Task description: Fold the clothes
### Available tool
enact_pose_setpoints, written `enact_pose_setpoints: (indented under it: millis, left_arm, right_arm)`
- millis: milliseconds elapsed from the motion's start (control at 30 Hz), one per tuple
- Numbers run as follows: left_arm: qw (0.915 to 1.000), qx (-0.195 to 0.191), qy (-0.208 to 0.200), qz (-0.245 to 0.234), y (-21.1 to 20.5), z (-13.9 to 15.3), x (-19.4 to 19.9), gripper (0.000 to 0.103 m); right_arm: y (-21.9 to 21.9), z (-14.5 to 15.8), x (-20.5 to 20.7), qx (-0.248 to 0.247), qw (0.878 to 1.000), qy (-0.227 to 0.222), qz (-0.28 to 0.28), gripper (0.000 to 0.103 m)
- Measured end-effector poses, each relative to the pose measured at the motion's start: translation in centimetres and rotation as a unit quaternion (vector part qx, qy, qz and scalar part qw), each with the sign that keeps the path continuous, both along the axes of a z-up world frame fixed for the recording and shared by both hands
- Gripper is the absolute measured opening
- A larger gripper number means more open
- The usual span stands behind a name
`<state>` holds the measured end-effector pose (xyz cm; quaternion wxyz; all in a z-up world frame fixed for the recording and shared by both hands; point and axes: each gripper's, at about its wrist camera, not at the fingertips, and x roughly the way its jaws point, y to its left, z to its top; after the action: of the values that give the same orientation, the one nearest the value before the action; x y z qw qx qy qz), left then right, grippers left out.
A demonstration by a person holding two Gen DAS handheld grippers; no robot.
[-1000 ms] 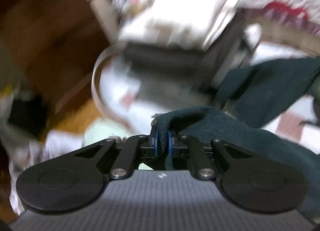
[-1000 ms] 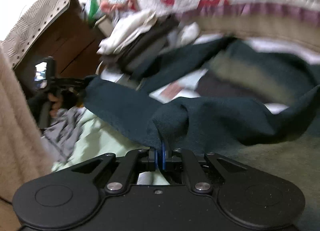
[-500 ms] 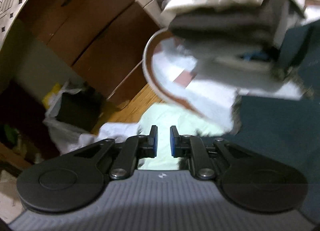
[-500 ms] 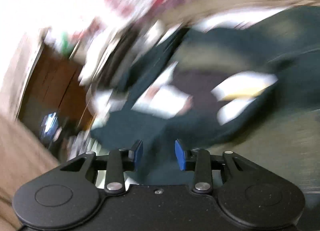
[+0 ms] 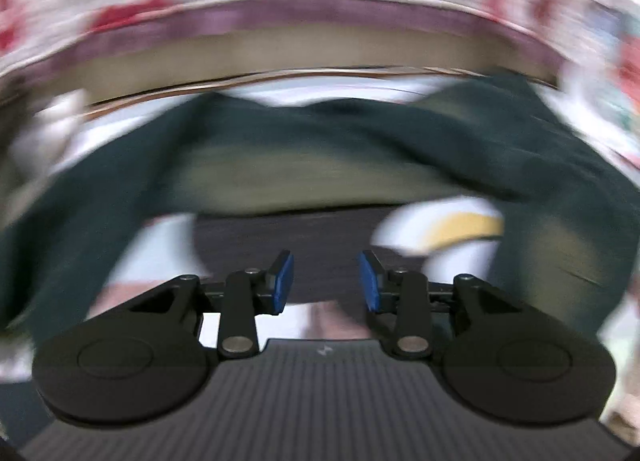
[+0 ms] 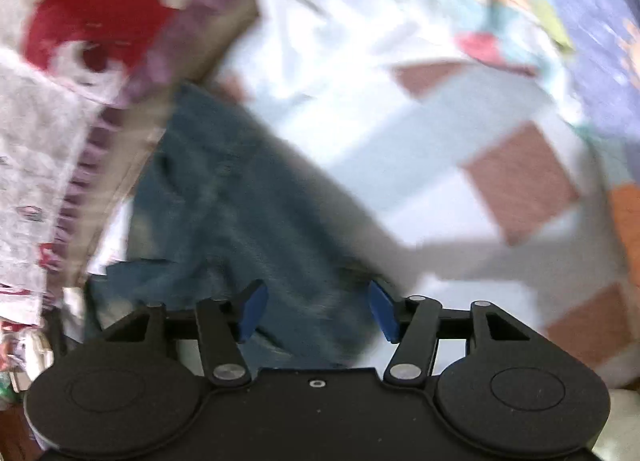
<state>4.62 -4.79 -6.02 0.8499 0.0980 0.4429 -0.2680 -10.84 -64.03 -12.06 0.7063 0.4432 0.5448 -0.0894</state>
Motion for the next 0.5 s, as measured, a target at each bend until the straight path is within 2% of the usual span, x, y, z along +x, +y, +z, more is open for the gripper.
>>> enact_pose_setpoints:
  millis: [100,200,233,367,500]
  left_arm:
    - [0.9988,-0.018,0.022,-0.04,-3.0,-0.4,-1.0,0.04]
    - [0.9979,-0.005,0.03,-0.058,-3.5,-0.9,-2.0,0.041]
    - [0.9977,0.003,0.029,-0.062,-3.3,-1.1,-2.3,0.041]
    - [0.9978,0.031,0.02,-0.055,-2.0,-1.8,-3.0,0.043]
    - [0.9974,0.009,0.013,-0.07,-1.0,-1.7,-2.7,0.045]
  right_arm:
    - [-0.9,-2.8,-0.3,0.035,0.999,0.01,0.009,0.063]
    - [-0.8,-5.1,0.0,0.1,0.995,-0.009,0.022,0.063]
    - [-0.7,-5.6,0.1,0.105,0.994,-0.019,0.024,0.063]
    - [-0.1,-6.2,0.9,0.088,0.992,-0.07,0.057,0.065]
    - [0.4,-5.9,2.1,0.046,0.988,-0.132,0.057,0.065]
